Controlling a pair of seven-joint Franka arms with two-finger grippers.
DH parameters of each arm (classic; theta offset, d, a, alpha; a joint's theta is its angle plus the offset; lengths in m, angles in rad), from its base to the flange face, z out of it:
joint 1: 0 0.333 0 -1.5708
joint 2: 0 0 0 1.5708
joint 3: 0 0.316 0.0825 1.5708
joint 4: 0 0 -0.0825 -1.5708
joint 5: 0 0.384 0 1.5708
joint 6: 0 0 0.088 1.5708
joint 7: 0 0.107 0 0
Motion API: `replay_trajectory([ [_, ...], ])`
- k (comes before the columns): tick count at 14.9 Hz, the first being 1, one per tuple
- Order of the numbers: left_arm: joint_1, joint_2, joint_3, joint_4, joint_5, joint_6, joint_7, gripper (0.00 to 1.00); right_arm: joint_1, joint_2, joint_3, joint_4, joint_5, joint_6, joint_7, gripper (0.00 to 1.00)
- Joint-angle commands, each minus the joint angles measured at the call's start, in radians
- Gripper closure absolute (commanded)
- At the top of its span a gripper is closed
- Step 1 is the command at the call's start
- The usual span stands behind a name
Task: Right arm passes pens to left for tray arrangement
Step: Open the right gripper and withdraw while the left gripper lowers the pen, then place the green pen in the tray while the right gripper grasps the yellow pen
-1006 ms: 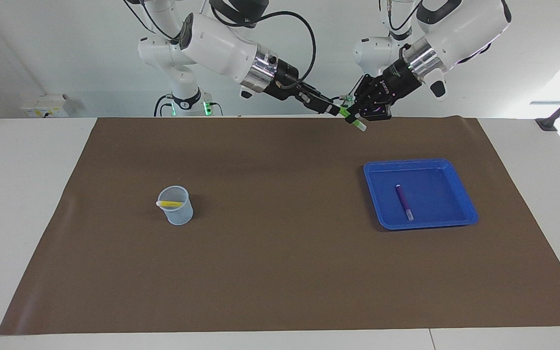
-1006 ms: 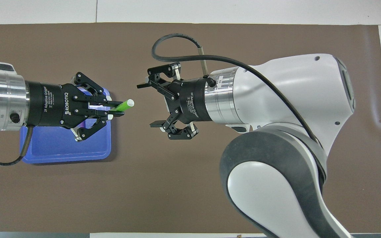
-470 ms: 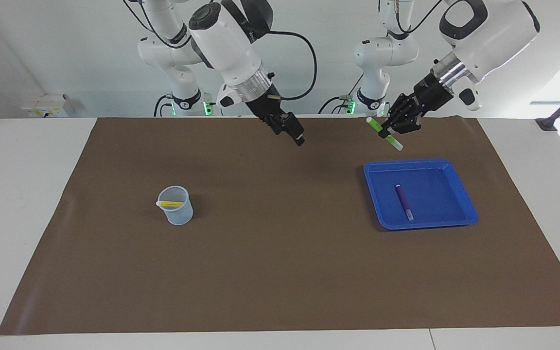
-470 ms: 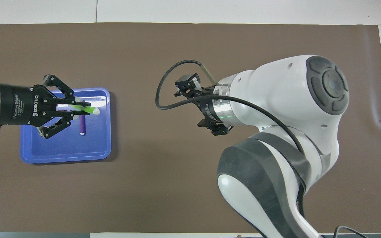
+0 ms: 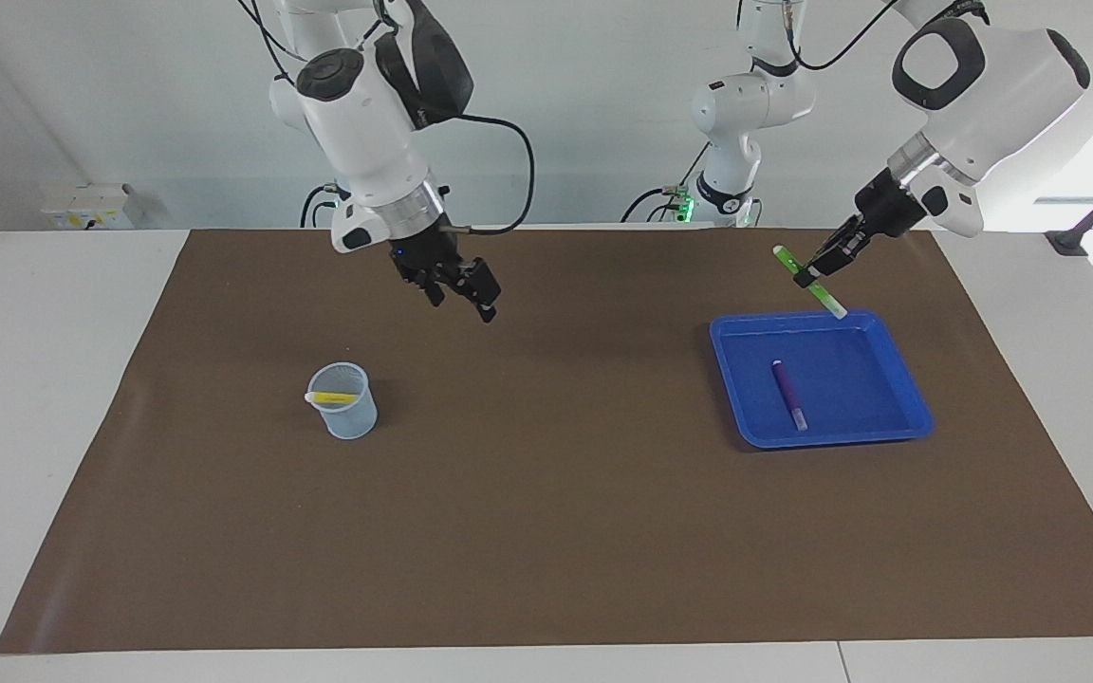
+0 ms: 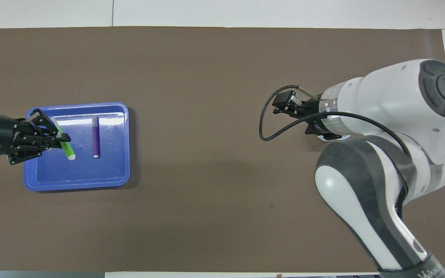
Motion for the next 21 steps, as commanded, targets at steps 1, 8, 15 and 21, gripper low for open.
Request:
replay_trajectory([
  [1,0.043,0.081,-0.007,-0.009,0.121,0.037,0.251,1.0,-0.003,-0.034,-0.087,-0.067,-0.067,0.014,-0.184,0.0],
  [8,0.026,0.28,-0.007,-0.055,0.37,0.285,0.468,1.0,-0.005,0.066,-0.23,-0.074,-0.084,0.086,-0.303,0.05],
  [15,0.026,0.293,-0.008,-0.166,0.378,0.388,0.466,1.0,-0.005,0.136,-0.243,-0.082,-0.086,0.155,-0.297,0.19],
  [21,0.026,0.292,-0.008,-0.198,0.378,0.413,0.462,1.0,-0.005,0.133,-0.243,-0.14,-0.086,0.215,-0.292,0.28],
])
